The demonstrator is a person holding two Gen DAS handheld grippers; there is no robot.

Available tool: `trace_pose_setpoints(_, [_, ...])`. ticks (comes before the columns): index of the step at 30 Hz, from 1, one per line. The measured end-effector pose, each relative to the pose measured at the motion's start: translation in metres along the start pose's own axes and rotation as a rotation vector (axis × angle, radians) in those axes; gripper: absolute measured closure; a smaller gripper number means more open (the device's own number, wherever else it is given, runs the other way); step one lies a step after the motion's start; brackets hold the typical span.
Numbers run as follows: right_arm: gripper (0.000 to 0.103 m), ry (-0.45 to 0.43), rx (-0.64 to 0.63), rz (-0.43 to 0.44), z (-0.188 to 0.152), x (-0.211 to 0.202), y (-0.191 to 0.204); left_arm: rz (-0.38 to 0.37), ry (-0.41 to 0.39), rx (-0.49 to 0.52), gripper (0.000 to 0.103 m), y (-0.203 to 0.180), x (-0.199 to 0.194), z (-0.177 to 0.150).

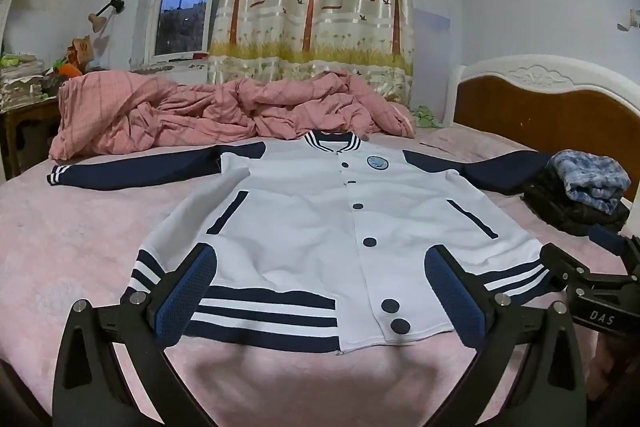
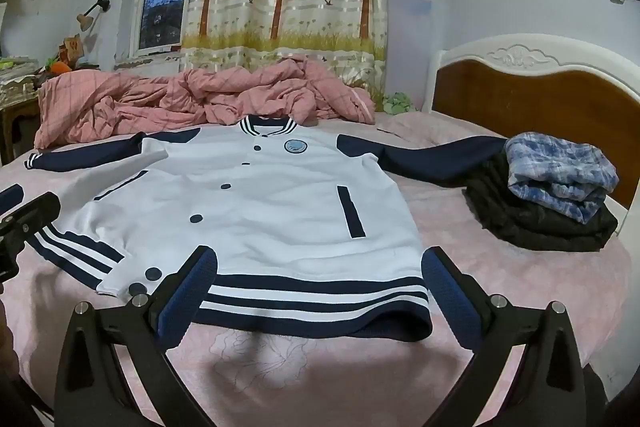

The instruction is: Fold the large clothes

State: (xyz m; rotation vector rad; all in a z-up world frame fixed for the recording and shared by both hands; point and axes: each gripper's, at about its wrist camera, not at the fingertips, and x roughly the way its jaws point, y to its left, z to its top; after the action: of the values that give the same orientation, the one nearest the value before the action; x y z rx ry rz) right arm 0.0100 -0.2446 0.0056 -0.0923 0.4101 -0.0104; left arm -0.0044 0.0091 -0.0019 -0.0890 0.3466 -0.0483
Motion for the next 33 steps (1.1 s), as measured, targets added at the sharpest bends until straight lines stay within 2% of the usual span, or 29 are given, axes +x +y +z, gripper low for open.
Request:
trace_pose_setpoints(4, [0.0, -0.003, 0.012, 0.006, 0.001, 0.003, -0.01, -0.032, -0.041, -0.007, 0.0, 0.003, -0.01, 0.002])
trace_pose_setpoints(10, [0.0, -0.03, 0.013, -0.009, 0.007, -0.008, -0.008, -0.001, -0.085, 0.045, 0.0, -0.007, -0.018, 0.007])
trace_pose_setpoints(16, [0.0, -0.034, 0.035, -0.006, 0.007, -0.011, -0.011, 0.019, -0.076, 0.057, 0.0, -0.014, -0.016, 0.004])
trace_pose_setpoints(20, [0.0, -0.033, 0.032, -0.005, 0.007, -0.011, -0.011, 0.09, -0.119, 0.102, 0.0, -0.02, -0.02, 0.002])
trace_pose_setpoints(25, [0.0, -0.033, 0.029, -0.008, 0.007, -0.011, -0.012, 0.074, -0.13, 0.106, 0.0, -0.022, -0.024, 0.003])
trace_pose_setpoints(29, [0.0, -0.049, 0.03, -0.027, 0.006, -0.014, -0.012, 0.124, -0.157, 0.115, 0.0, -0.023, -0.026, 0.003])
trace_pose_setpoints(33, [0.0, -0.047, 0.028, -0.023, 0.005, -0.014, -0.013, 0.118, -0.152, 0.108, 0.0, -0.021, -0.027, 0.002])
